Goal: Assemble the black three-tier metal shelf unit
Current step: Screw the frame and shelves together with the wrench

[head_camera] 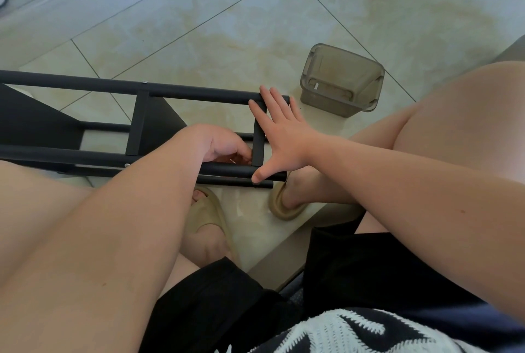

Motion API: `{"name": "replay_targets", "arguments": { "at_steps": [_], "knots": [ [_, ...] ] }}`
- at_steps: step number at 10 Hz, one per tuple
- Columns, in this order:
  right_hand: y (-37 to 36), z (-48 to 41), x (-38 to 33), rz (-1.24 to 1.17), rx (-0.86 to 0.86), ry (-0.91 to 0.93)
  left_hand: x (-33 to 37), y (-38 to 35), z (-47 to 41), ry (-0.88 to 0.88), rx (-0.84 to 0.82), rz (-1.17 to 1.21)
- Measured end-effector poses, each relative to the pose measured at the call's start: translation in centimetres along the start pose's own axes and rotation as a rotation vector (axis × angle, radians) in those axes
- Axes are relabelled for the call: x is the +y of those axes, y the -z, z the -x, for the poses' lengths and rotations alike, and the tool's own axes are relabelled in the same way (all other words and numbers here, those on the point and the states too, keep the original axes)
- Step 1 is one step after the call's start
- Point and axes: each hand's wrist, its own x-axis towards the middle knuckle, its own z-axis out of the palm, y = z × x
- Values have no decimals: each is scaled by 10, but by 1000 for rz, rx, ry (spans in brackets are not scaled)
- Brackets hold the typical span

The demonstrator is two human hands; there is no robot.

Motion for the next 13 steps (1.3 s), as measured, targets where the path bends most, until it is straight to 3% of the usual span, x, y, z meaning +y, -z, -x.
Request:
{"name": "replay_targets", "arguments": {
  "at_steps": [3, 5, 7, 13],
  "knots": [
    [0, 0, 0, -7, 0, 2, 0, 2, 2, -3, -76, 32],
    [0, 0, 0, -7, 3, 2, 0, 0, -1, -6, 1, -9],
    [0, 0, 0, -13, 2, 1, 1, -1, 2, -45, -66, 51],
    [-1, 0, 0, -17, 8, 2, -2, -1, -2, -84, -44, 100]
  ]
}}
